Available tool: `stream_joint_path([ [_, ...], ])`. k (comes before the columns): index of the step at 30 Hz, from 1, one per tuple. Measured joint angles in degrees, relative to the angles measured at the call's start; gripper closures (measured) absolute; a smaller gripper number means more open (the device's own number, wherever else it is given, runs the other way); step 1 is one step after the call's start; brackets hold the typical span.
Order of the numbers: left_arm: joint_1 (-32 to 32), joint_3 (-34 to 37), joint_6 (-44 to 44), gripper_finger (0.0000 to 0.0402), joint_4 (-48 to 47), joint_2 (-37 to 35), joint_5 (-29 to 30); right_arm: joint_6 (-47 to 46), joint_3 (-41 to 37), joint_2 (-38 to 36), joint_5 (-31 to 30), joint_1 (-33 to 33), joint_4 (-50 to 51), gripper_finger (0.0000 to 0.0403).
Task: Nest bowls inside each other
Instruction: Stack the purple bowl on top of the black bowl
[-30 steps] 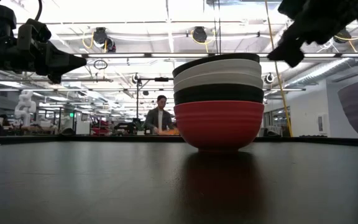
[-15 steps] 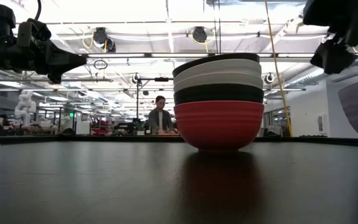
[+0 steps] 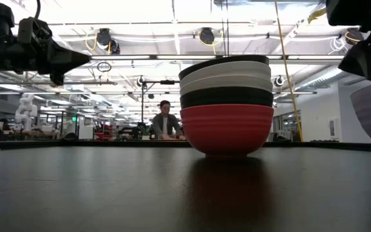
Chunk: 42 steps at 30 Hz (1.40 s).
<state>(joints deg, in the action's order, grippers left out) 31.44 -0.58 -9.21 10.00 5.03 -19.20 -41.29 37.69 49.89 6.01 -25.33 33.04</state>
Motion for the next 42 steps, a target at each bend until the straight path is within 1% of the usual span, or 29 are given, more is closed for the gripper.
stream_joint_path([
  [8,-0.02,0.0,-0.84,0.0376,1.38,0.01,-1.77,-4.51,0.0,5.99,-3.13,-4.4,-0.23,0.0151],
  [11,-0.02,0.0,-1.96,0.0376,2.13,-0.01,-1.8,-4.94,0.0,7.58,-3.38,-5.04,0.08,0.0151],
  [18,0.0,0.0,-3.34,0.0376,2.29,0.0,-1.95,-7.17,-0.04,9.88,-6.02,-5.54,3.19,0.0151],
  [29,0.02,0.0,-3.08,0.0376,2.27,0.01,-1.95,-4.2,-0.04,9.75,-6.17,-5.54,0.89,0.0151],
  [37,0.02,0.0,-2.99,0.0376,2.16,0.01,-1.94,0.12,-0.04,8.5,-6.07,-5.54,-5.63,0.0151],
  [40,0.02,0.0,-2.99,0.0376,2.07,0.01,-1.95,0.38,-0.04,7.7,-6.29,-5.54,-5.26,0.0151],
  [42,0.02,0.0,-2.99,0.0376,1.91,-0.01,-1.95,0.17,-0.04,7.37,-7.55,-5.54,-4.34,0.0151],
])
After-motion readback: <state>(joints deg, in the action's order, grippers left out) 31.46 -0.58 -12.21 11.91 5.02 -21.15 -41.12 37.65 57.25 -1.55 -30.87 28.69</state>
